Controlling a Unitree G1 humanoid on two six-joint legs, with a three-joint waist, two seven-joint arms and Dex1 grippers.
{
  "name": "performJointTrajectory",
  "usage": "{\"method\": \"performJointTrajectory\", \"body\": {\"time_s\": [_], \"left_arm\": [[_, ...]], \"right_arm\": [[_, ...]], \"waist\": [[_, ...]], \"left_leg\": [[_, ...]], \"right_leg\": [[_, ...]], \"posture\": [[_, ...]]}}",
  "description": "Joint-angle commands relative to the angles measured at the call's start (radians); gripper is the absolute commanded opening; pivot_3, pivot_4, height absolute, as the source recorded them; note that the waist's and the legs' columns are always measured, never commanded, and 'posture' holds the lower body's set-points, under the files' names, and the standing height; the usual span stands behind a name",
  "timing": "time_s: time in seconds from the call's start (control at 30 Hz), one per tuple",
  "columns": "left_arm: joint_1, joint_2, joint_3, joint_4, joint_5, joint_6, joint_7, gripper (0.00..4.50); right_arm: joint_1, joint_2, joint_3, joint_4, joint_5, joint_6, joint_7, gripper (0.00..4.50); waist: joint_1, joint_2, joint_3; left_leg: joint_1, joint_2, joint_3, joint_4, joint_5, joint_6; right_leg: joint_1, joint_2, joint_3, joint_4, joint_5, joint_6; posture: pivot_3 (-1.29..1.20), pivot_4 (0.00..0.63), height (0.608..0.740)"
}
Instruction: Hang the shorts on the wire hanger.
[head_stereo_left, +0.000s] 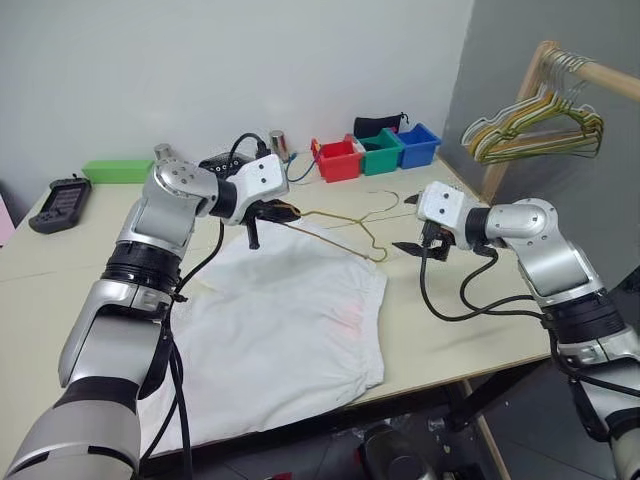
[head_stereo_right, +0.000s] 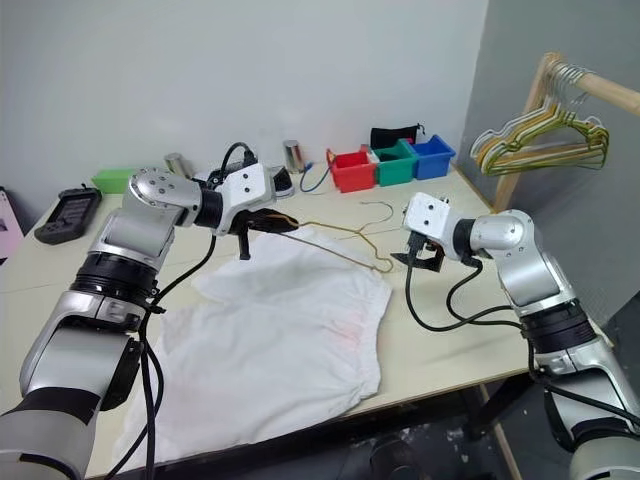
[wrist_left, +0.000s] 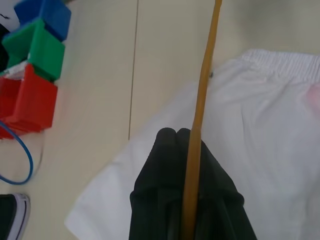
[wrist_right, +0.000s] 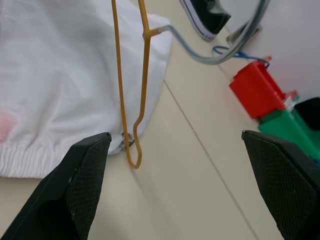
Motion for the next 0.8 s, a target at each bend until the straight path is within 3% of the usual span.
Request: {"method": "performJointTrajectory", "body": {"time_s": [0.03, 0.23, 0.5, 0.8], "left_arm": [[-0.021, -0.004, 0.055, -0.048, -0.037, 0.018, 0.029, 0.0], [-0.015, -0.011, 0.086, -0.082, -0.089, 0.07, 0.023, 0.0], [-0.006, -0.011, 0.092, -0.104, -0.129, 0.082, 0.007, 0.0], [0.01, -0.005, 0.09, -0.121, -0.141, 0.081, 0.002, 0.0]], "right_arm": [[0.01, 0.007, -0.011, 0.014, 0.037, 0.033, 0.046, 4.43], [-0.001, 0.076, -0.017, 0.126, 0.078, 0.056, 0.071, 4.43], [-0.102, 0.234, -0.03, 0.437, 0.065, -0.053, 0.022, 4.43], [-0.216, 0.323, -0.07, 0.739, 0.061, -0.183, -0.005, 4.43]], "waist": [[-0.001, 0.0, 0.0], [-0.003, 0.0, 0.0], [-0.003, 0.0, -0.001], [0.001, 0.0, -0.001]], "left_leg": [[0.0, 0.0, 0.0, 0.0, 0.0, 0.0], [-0.001, 0.0, 0.001, 0.0, 0.0, 0.0], [-0.001, 0.0, 0.0, 0.0, 0.0, 0.0], [-0.001, -0.001, 0.0, 0.0, 0.0, 0.0]], "right_leg": [[0.0, 0.0, 0.0, 0.0, 0.0, 0.0], [-0.002, 0.0, 0.0, 0.0, 0.0, 0.0], [-0.001, 0.0, 0.0, 0.001, 0.0, 0.0], [-0.001, 0.0, 0.0, 0.0, 0.0, 0.0]], "posture": [[-0.32, 0.023, 0.74], [-0.31, 0.016, 0.74], [-0.3, 0.009, 0.74], [-0.28, 0.003, 0.74]]}}
